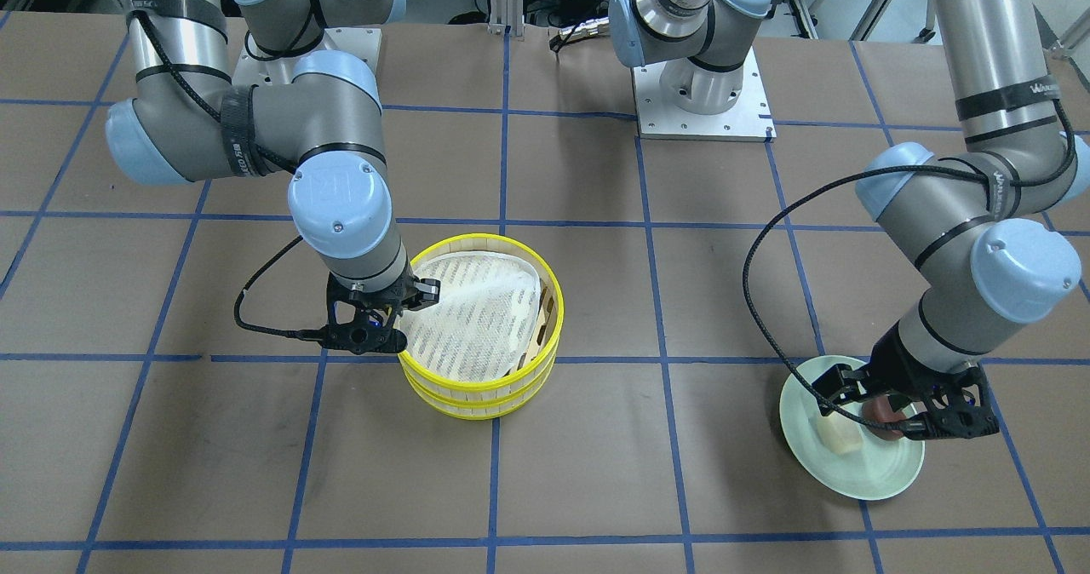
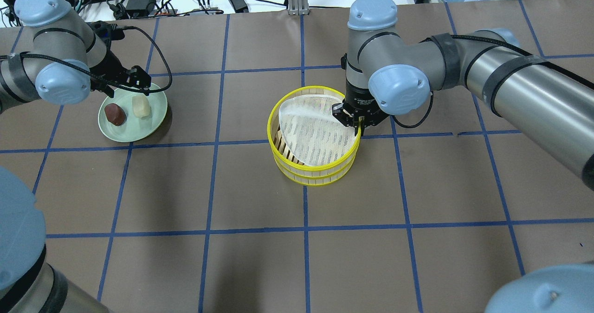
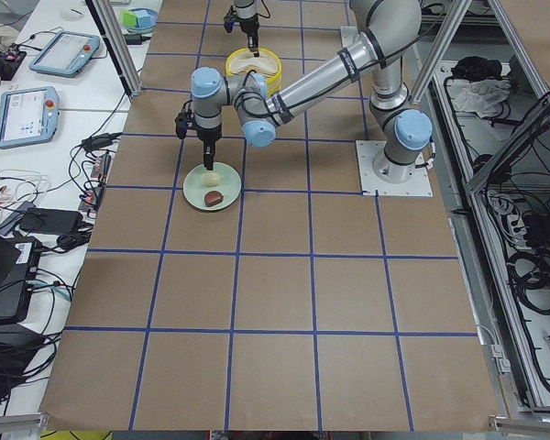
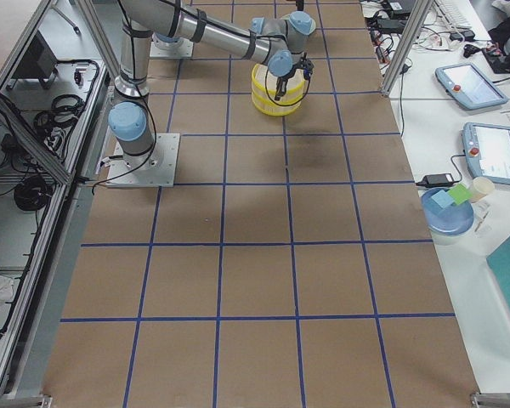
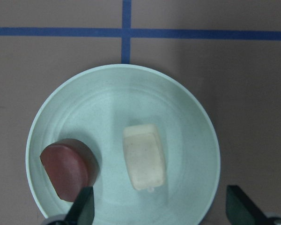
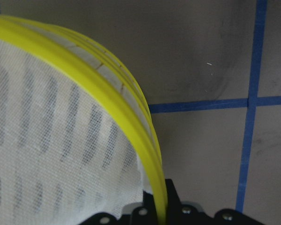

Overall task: Place buns in different layers of steamer
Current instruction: 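Set the top tier aside with right gripper while left grasps white bun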

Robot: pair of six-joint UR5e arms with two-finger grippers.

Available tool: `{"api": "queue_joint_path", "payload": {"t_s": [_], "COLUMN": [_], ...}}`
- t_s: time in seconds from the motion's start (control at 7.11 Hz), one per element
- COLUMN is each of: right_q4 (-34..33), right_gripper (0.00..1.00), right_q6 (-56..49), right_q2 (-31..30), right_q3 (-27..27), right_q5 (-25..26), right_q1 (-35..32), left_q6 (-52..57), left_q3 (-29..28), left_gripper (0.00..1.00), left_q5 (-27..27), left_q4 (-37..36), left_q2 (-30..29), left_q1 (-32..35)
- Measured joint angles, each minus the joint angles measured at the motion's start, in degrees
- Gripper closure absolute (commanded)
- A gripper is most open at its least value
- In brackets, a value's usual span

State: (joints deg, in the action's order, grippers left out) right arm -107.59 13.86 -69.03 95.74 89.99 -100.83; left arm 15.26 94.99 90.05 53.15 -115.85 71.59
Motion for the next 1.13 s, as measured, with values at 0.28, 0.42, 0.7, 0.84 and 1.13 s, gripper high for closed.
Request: {"api": "queue_joint_path", "payload": {"t_s": [0.28, 0.42, 0.7, 0.84, 1.13], "right_q4": [0.3, 0.5, 0.8, 1.9, 7.1], "right_gripper": [1.00, 1.00, 1.00, 1.00, 1.00], "right_q6": [0.0, -0.1, -0.1, -0.2, -3.9], "right_q2": [-1.4, -2.1, -3.5, -4.9, -8.3], "right_q3": [-0.5, -0.5, -0.8, -1.1, -2.1], "right_q5": [0.0, 0.0, -0.9, -1.5, -1.3], "right_q1": [0.0, 0.0, 0.1, 0.4, 2.5], "left_q6": [-0.2, -0.2, -0.3, -0.3, -0.1], "left_q3": [-0.3, -0.4, -0.7, -0.9, -0.9], "left_gripper": [0.00, 0.00, 0.01, 0.01, 0.22], "left_q5": [-0.4, -1.0, -3.8, -4.9, -5.8], "left_q4": [-3.7, -4.7, -5.3, -5.4, -5.3], "left_q2": [-3.8, -4.8, -5.6, -5.7, -6.5], "left_q1": [-1.1, -1.2, -1.2, -1.2, -1.2]}}
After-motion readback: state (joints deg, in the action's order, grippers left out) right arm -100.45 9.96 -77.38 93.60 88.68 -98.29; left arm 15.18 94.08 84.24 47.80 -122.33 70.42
